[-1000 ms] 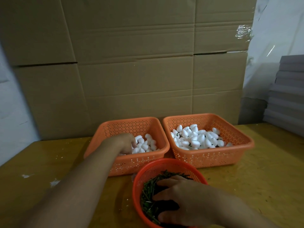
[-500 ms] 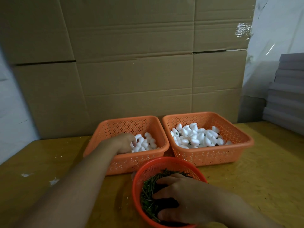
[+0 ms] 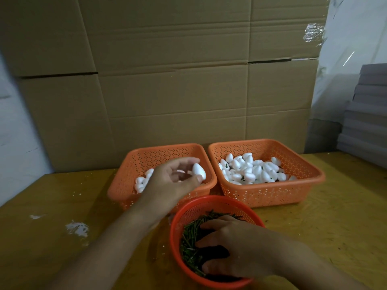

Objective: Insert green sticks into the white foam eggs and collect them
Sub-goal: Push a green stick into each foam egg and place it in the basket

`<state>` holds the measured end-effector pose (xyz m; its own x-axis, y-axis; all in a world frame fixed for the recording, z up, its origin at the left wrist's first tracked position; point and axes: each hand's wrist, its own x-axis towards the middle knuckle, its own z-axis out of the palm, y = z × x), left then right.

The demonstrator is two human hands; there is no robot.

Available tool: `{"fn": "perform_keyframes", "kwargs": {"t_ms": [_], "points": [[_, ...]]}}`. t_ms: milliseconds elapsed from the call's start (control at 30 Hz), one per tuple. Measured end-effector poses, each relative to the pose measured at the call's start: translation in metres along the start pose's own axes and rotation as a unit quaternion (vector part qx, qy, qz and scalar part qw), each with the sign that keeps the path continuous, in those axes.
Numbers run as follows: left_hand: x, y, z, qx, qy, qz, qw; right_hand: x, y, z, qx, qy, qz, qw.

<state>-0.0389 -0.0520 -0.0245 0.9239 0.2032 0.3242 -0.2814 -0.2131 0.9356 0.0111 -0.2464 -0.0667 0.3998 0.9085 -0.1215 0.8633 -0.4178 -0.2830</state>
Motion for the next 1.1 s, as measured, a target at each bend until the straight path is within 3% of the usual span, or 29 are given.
{"fn": "perform_keyframes", "kwargs": {"t_ms": [633, 1100], "points": [[-0.027, -0.040, 0.018, 0.007, -0.009, -0.005, 1.000, 0.004, 0.000, 0.003, 0.034, 0.112, -0.014, 0.993], [-0.024, -0.044, 0.014, 0.005, -0.011, -0.005, 1.000, 0.007, 0.007, 0.009, 0.016, 0.198, 0.055, 0.979]]}}
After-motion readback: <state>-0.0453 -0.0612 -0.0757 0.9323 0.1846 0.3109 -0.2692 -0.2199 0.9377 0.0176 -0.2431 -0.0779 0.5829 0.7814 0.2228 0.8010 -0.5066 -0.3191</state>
